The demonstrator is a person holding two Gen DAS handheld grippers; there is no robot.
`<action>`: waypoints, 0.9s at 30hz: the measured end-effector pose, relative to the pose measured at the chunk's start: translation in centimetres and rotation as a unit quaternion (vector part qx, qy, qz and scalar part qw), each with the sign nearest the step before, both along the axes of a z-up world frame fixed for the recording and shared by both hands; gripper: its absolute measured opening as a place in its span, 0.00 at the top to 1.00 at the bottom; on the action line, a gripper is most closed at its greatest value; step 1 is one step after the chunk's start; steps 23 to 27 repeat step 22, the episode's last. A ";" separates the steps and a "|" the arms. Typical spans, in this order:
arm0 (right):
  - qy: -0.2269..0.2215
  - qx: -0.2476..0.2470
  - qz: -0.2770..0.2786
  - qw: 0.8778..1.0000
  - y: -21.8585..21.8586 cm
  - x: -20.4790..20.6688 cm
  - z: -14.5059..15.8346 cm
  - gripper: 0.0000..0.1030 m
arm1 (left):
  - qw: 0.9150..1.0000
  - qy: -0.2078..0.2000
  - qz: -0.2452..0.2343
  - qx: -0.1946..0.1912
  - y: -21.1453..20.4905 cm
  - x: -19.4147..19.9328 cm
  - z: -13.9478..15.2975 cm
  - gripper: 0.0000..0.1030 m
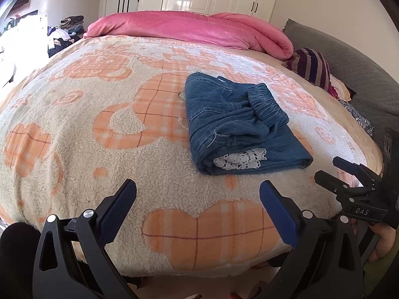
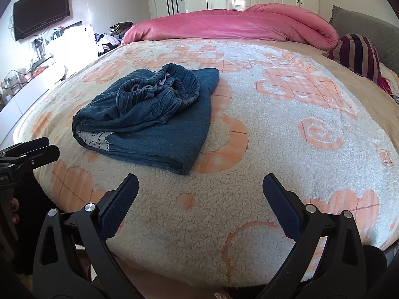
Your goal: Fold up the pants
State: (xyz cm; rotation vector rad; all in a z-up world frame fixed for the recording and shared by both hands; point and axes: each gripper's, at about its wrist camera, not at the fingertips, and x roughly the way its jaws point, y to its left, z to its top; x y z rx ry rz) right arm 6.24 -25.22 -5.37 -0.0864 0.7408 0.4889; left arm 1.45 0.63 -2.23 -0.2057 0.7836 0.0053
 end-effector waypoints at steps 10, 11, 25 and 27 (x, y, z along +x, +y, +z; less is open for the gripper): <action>-0.020 -0.002 -0.058 0.998 -4.8 4.0 1.8 0.09 | 0.997 -0.011 0.079 0.010 6.2 2.1 1.5 0.04; -0.029 -0.008 -0.076 0.997 -6.2 5.3 2.2 0.09 | 0.996 -0.002 0.088 0.012 7.7 3.0 1.4 0.04; 0.070 -0.038 -0.331 0.940 -25.0 25.2 0.0 0.09 | 0.963 0.081 0.248 0.065 28.0 13.3 -1.1 0.04; 0.070 -0.038 -0.331 0.940 -25.0 25.2 0.0 0.09 | 0.963 0.081 0.248 0.065 28.0 13.3 -1.1 0.04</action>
